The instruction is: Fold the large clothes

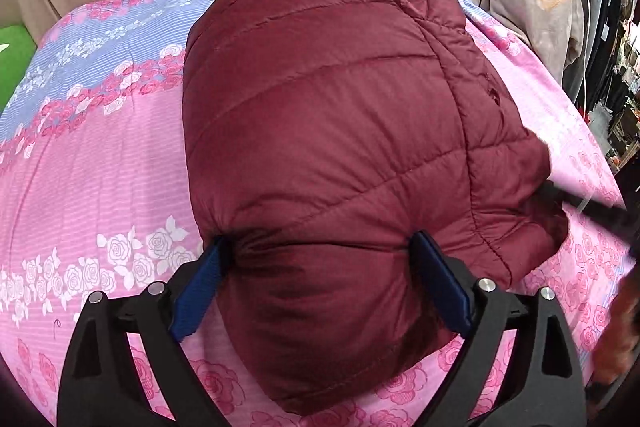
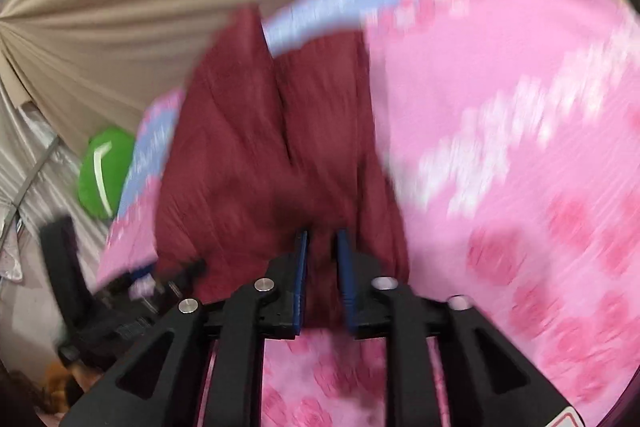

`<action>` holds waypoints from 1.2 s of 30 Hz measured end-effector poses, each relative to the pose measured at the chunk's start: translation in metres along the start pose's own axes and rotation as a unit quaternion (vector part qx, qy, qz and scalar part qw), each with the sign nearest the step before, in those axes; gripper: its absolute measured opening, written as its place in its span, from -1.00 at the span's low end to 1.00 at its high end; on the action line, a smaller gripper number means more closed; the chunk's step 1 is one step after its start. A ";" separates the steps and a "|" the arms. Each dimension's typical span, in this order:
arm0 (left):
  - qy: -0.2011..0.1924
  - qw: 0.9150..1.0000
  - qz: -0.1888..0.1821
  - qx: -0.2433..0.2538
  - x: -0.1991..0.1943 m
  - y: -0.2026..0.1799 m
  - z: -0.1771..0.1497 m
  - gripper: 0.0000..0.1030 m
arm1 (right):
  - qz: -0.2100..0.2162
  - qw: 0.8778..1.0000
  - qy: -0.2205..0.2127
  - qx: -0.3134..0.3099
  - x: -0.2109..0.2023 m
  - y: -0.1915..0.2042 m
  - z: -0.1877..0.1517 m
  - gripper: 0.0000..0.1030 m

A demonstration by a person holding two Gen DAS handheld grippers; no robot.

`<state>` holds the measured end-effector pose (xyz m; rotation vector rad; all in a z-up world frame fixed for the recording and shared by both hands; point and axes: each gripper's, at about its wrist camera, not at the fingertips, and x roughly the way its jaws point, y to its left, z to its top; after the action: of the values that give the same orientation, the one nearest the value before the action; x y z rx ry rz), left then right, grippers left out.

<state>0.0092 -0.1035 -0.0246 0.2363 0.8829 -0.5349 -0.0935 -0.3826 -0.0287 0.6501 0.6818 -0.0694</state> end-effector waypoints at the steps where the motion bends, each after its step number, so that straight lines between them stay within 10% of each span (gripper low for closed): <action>1: 0.000 1.000 0.000 0.001 0.001 0.000 0.000 0.76 | 0.000 1.000 -0.025 -0.014 -0.011 0.009 0.013 -0.49; 5: -0.003 1.000 0.001 0.002 -0.001 -0.001 0.001 0.78 | 0.018 0.994 -0.078 -0.069 -0.011 0.051 0.061 0.04; 9: -0.001 1.000 -0.003 -0.003 -0.001 0.001 0.002 0.78 | 0.008 0.993 -0.060 -0.096 0.043 0.081 0.095 0.13; 11: -0.001 1.000 -0.003 -0.004 -0.002 0.000 0.002 0.78 | -0.024 0.995 -0.033 -0.087 0.085 0.084 0.107 0.03; 13: -0.001 1.000 -0.005 -0.005 -0.002 0.001 0.003 0.78 | -0.018 0.997 -0.007 -0.071 0.107 0.080 0.108 -0.68; 16: 0.002 1.000 -0.013 -0.005 -0.002 0.003 0.004 0.79 | -0.005 0.997 -0.047 -0.068 0.093 0.080 0.101 -0.86; 30: -0.016 1.000 -0.015 0.023 -0.002 -0.013 0.009 0.86 | -0.075 0.994 0.004 -0.083 0.140 0.040 0.091 -0.80; 36: -0.024 0.999 -0.015 -0.019 -0.025 0.014 0.023 0.85 | -0.036 0.996 -0.034 -0.078 0.061 0.063 0.084 -0.55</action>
<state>0.0190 -0.0926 0.0096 0.1755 0.8497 -0.5502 0.0182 -0.3721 0.0180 0.4708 0.6383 -0.1032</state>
